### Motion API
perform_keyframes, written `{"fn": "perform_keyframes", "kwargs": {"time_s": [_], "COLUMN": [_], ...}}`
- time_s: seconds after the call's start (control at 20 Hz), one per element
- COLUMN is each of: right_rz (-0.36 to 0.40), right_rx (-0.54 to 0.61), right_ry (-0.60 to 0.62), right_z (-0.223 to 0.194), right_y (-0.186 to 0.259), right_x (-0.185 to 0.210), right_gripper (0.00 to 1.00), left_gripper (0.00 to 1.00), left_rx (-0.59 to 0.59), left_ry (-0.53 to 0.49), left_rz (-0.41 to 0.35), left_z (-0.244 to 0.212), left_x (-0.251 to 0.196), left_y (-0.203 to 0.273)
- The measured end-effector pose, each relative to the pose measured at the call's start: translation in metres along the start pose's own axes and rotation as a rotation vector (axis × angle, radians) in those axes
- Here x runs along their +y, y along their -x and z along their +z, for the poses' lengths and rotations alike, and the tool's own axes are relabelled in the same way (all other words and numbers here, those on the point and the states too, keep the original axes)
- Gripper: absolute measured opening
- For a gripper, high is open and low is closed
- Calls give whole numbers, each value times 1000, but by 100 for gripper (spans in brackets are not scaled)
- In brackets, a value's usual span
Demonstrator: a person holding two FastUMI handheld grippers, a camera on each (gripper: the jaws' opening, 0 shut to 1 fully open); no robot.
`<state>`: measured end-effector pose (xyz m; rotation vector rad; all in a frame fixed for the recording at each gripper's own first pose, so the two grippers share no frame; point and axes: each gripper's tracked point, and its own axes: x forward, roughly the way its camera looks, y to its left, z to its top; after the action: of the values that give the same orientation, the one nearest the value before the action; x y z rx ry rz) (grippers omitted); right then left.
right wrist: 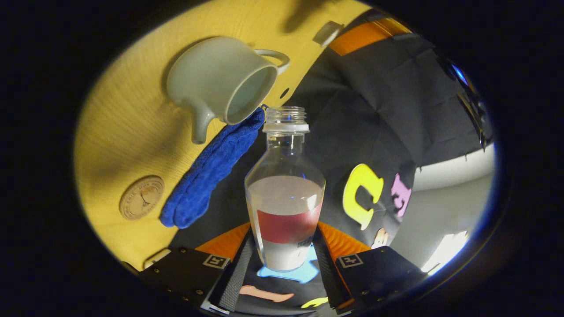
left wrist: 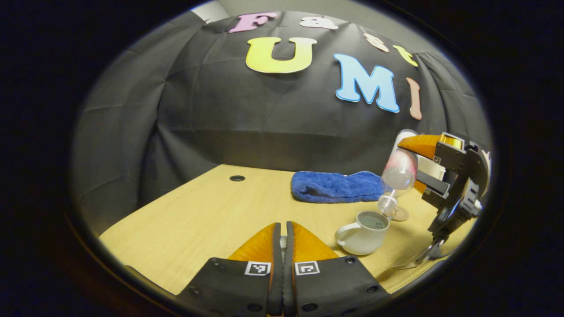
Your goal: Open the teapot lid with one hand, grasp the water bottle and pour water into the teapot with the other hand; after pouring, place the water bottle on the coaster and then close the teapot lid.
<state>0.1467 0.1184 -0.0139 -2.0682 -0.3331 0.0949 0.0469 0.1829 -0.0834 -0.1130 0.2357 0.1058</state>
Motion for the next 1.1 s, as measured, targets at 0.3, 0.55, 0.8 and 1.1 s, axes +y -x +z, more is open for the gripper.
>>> {"fn": "perform_keyframes", "kwargs": {"time_s": [0.3,0.55,0.8,1.1], "right_rz": [153,259,363,464], "right_rx": [42,87,162,213], "right_ry": [-388,-794,-1210,-1627], "right_z": [2,-4,-21,-25], "right_y": [5,8,2,-6], "right_x": [24,35,49,72], "right_gripper": [75,75,75,75], "left_gripper": [6,7,7,7], "left_rx": [-4,-10,-21,-31], "left_ry": [15,4,-11,-28], "left_rz": [6,6,2,0], "left_z": [0,6,13,20], "left_x": [4,1,-6,-15], "left_y": [-1,1,4,5]}}
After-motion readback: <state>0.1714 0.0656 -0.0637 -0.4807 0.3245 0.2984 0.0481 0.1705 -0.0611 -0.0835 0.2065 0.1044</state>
